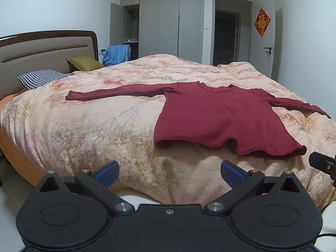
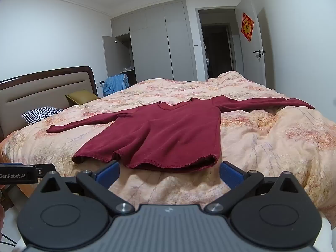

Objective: Fold small clothes

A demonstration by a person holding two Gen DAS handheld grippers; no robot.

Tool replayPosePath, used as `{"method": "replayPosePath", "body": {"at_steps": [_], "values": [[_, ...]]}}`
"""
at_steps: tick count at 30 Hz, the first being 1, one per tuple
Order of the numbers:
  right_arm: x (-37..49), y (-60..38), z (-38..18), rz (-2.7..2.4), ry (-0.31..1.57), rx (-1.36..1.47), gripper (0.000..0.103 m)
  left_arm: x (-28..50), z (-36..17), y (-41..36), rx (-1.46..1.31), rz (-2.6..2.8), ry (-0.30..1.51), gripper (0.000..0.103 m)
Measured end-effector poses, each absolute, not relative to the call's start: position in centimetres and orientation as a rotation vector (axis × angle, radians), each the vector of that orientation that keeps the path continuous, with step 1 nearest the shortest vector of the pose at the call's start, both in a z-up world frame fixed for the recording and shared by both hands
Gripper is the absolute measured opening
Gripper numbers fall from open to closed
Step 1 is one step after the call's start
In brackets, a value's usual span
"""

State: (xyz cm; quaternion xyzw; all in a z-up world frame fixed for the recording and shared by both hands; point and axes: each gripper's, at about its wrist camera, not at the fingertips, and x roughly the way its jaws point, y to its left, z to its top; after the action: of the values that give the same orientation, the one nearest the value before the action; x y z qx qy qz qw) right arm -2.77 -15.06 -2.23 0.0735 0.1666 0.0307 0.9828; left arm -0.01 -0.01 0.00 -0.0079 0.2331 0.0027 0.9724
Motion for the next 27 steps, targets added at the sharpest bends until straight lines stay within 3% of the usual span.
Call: {"method": "replayPosePath", "body": {"at_steps": [27], "values": [[-2.62, -15.12, -2.39, 0.053, 0.351, 0.154, 0.103, -0.04, -0.08, 0.48, -0.028, -0.010, 0.479, 0.102]]}}
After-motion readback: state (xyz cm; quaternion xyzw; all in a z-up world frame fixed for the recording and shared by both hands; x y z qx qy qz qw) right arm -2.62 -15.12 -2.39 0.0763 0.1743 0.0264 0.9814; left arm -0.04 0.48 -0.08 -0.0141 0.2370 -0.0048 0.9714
